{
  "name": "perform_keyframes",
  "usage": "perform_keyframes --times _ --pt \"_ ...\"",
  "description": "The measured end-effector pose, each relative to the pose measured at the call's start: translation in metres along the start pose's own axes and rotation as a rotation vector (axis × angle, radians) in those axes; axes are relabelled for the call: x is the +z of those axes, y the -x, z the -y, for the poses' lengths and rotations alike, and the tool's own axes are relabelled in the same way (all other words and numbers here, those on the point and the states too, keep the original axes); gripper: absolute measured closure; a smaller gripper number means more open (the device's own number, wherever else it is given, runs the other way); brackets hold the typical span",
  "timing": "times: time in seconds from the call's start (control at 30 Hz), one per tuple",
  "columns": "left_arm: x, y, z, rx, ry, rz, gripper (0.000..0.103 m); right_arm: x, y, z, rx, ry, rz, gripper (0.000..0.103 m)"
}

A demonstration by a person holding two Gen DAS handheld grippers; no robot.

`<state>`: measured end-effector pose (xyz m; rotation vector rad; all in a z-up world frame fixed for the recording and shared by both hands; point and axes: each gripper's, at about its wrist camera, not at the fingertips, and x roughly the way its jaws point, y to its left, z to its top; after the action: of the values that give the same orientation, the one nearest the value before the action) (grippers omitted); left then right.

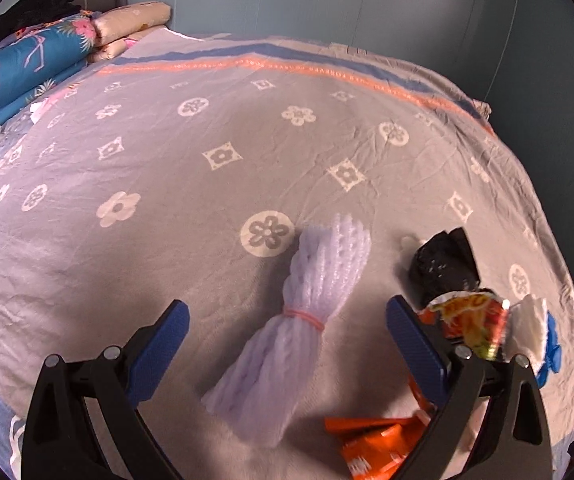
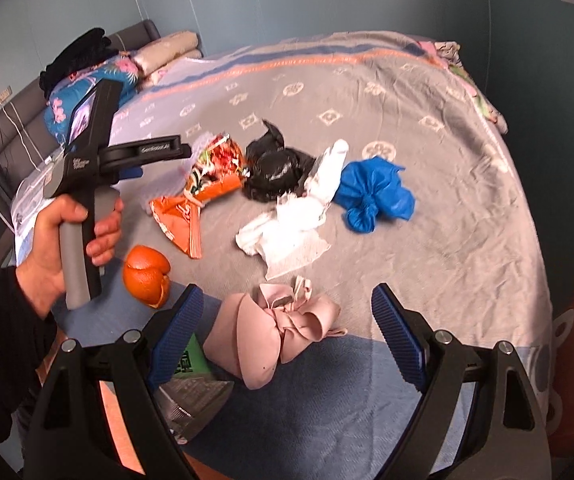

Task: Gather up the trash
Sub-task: 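Grasp the white mesh net with the left tool while the right tool grasps the pink cloth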

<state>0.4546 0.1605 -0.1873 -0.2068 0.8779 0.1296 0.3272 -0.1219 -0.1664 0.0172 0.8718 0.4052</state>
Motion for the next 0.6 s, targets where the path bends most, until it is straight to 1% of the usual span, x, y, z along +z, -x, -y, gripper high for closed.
perform_keyframes --times 0.1,0.17,0.2,0.27,0.33,0.37,0.43,0.47,0.5,0.53,0.6 --pt "-0.001 -0.011 0.005 -0.006 -0.029 -0.017 0.008 -0.002 -0.01 0.001 -0.004 0.009 -0.017 0.021" --pt "-0.002 -0.016 0.008 -0.01 -0.038 -0.019 0.008 -0.003 -0.016 0.0 0.001 0.012 -0.042 0.026" --pt "-0.002 -0.018 0.009 -0.015 -0.042 -0.02 0.009 -0.004 -0.019 0.0 0.004 0.015 -0.053 0.027" --pt "-0.002 -0.021 0.012 -0.031 -0.055 -0.023 0.015 -0.006 -0.024 -0.001 0.003 0.02 -0.065 0.028" --pt "-0.001 -0.023 0.016 -0.057 -0.066 -0.029 0.026 -0.008 -0.03 -0.001 0.011 0.017 -0.081 0.03" --pt "-0.001 -0.024 0.018 -0.069 -0.072 -0.03 0.038 -0.008 -0.031 -0.001 0.016 0.011 -0.084 0.032" --pt "-0.001 -0.024 0.023 -0.111 -0.096 -0.04 0.068 -0.008 -0.035 0.0 0.039 -0.004 -0.101 0.042" --pt "-0.001 -0.024 0.025 -0.122 -0.107 -0.039 0.07 -0.008 -0.037 -0.001 0.044 -0.008 -0.107 0.046" --pt "-0.001 -0.022 0.028 -0.119 -0.12 -0.029 0.077 -0.008 -0.038 -0.001 0.052 -0.011 -0.114 0.056" --pt "-0.002 -0.019 0.03 -0.111 -0.13 -0.014 0.081 -0.008 -0.039 -0.002 0.056 -0.011 -0.117 0.065" --pt "-0.001 -0.014 0.032 -0.116 -0.13 0.001 0.082 -0.007 -0.04 -0.003 0.068 -0.011 -0.121 0.073"
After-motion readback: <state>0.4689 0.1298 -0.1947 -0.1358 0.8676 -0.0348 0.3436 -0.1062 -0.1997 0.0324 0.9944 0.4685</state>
